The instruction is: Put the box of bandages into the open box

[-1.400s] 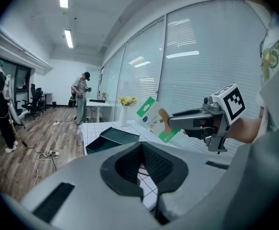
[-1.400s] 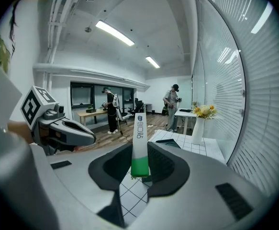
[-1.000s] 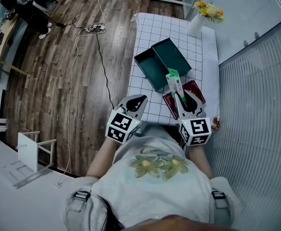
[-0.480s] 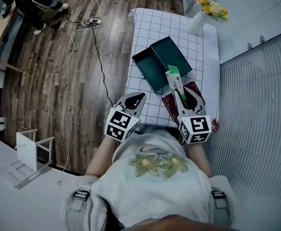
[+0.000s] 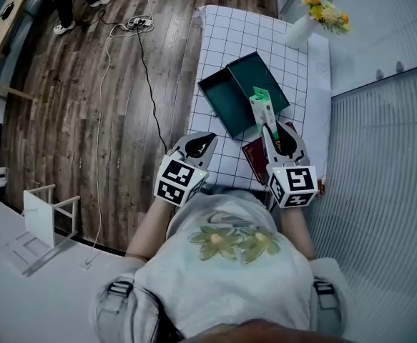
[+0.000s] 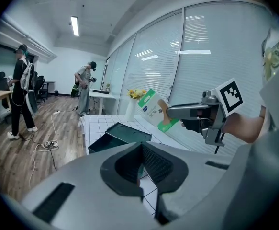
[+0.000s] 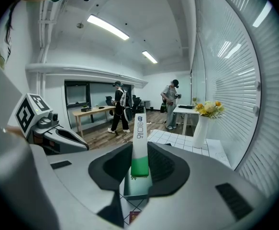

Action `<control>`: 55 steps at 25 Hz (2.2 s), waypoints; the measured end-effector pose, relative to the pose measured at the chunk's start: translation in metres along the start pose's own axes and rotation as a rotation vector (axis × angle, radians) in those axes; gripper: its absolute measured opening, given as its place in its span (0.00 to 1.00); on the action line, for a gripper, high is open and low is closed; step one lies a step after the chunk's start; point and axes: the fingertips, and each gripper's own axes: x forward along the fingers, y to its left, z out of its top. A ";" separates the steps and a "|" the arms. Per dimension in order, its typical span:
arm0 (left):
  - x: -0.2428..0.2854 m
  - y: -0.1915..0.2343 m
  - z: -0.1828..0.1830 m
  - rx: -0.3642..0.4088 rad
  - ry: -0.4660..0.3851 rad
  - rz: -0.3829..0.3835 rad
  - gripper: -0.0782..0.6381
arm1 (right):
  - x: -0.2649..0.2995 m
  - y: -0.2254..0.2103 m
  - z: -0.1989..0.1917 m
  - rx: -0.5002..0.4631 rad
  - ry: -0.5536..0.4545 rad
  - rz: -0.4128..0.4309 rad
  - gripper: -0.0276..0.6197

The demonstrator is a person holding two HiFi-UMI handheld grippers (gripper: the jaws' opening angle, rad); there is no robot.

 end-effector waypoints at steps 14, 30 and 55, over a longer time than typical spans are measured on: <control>0.029 0.020 0.011 -0.026 0.013 -0.014 0.12 | 0.038 -0.016 -0.003 0.006 0.036 0.016 0.18; 0.054 0.040 0.003 -0.078 0.054 -0.025 0.12 | 0.068 -0.027 -0.012 0.013 0.085 0.026 0.18; 0.072 0.070 -0.009 -0.121 0.098 -0.023 0.12 | 0.111 -0.023 -0.031 0.013 0.163 0.063 0.18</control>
